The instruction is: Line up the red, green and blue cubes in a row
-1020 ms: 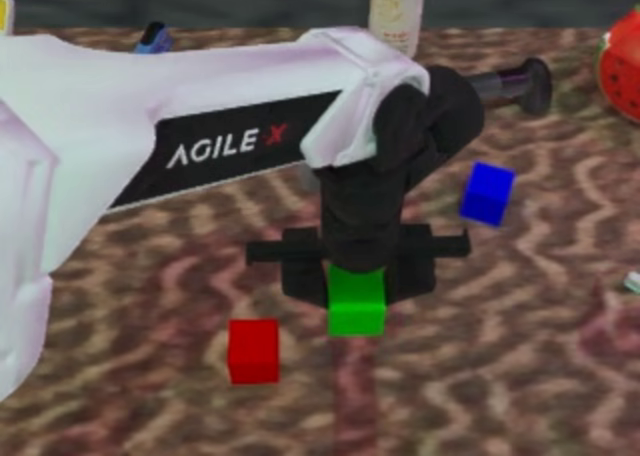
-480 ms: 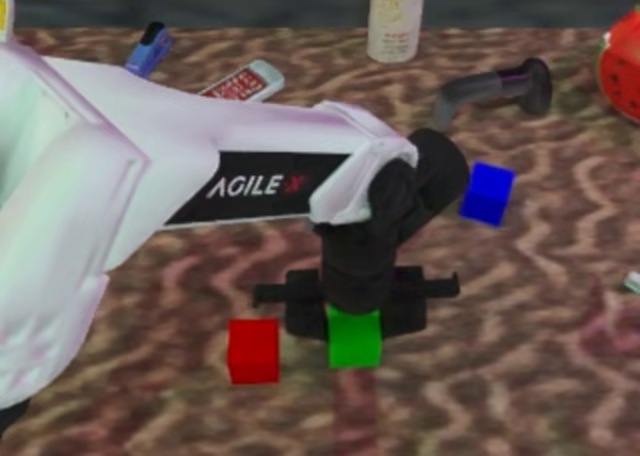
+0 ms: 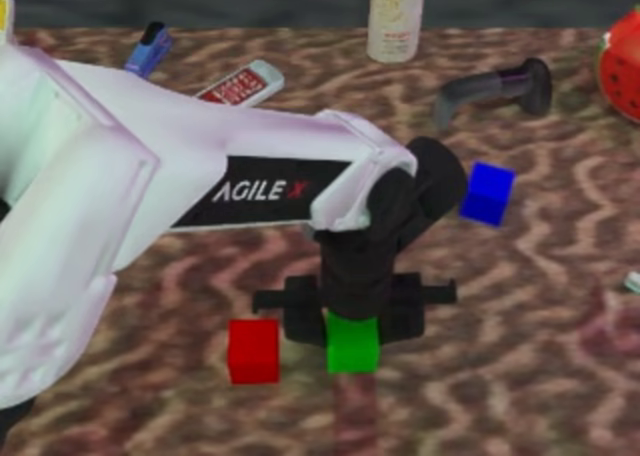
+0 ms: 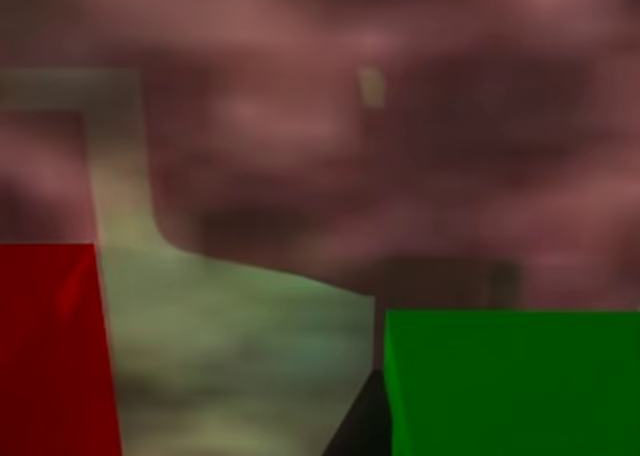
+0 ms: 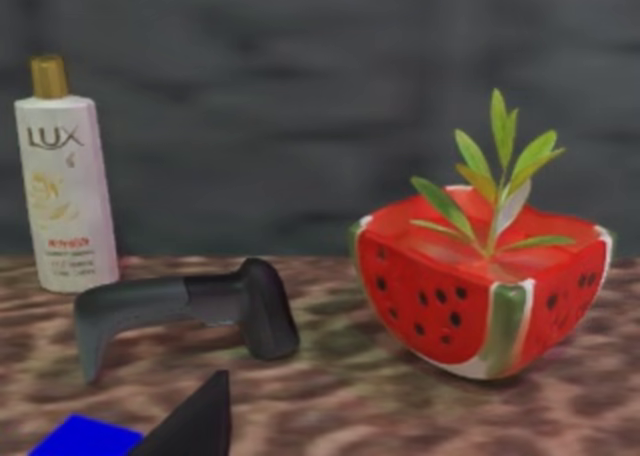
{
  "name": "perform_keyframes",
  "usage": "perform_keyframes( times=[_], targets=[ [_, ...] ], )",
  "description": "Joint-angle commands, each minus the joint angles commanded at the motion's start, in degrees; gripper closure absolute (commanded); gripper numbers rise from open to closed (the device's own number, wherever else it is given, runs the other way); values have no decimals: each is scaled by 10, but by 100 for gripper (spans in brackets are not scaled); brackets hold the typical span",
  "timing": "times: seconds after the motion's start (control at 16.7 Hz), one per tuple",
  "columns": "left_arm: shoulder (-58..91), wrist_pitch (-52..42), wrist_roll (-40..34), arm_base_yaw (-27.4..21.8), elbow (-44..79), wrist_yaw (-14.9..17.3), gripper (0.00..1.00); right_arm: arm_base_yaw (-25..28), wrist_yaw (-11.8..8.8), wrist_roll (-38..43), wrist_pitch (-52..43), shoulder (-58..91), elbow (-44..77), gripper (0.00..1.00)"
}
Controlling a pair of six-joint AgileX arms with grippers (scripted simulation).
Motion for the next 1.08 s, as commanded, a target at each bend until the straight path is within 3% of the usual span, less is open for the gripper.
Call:
perform_keyframes(
  times=[0.6,1.08],
  targets=[
    [0,0,0,0,0,0,2,0,0,0,0,0,0,0],
    [0,0,0,0,0,0,0,0,0,0,0,0,0,0]
  ],
)
